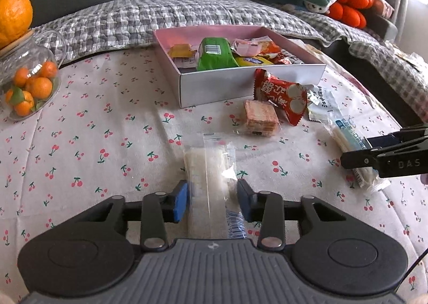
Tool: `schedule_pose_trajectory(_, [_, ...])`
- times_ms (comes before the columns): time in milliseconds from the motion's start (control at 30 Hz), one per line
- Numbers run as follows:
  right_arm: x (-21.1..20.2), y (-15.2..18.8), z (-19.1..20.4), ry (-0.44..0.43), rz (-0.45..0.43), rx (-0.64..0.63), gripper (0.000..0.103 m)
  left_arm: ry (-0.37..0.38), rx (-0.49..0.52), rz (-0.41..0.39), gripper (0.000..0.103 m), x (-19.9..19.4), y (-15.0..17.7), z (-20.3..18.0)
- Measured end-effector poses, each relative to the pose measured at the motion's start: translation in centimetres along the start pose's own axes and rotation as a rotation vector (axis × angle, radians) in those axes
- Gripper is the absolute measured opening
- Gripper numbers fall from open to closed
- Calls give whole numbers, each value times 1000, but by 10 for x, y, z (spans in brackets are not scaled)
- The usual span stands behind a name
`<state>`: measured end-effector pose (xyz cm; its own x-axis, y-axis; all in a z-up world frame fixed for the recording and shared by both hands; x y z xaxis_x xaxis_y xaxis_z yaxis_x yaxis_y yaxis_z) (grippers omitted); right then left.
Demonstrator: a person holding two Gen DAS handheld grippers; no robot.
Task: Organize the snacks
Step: 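Grasp clear plastic bag with left tool while right tool grasps white cream-roll pack, then carry clear bag and cream-roll pack over the box with both tools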
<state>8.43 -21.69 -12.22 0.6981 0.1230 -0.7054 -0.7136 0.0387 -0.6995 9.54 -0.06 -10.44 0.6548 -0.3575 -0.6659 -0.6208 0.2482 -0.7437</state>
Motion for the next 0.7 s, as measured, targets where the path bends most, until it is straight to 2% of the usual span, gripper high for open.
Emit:
schedule_pose_trajectory(33, [0,0,1,7,-2,-10,37,-2,2,-1,33,0,0,0])
schedule_pose_trajectory(67, [-1,0,1,14,-1,-17,33,-5,3,-1,31,0,0,0])
schedule_pose_trajectory(267, [-3,-3,-5,16,24,52,30,-31,-71,5,30,-1,-3,7])
schedule_pose_trajectory(700, [-21,-24,-22,-69,17,264,30,-5,-239,29,29,-7,-16,11])
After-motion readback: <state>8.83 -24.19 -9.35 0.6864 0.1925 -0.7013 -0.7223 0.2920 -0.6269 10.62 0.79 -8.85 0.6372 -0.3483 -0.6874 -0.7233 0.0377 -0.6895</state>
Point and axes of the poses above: each gripper's, at about its wrist camera, not at the fingertips, and x roughly the way its jaws point, z to its left, y to its underside, the point moved 7 cm from there along x, roughly the way its jaws point, and after that the axes turned 5 degrees about -z, right-handed, at the moved point
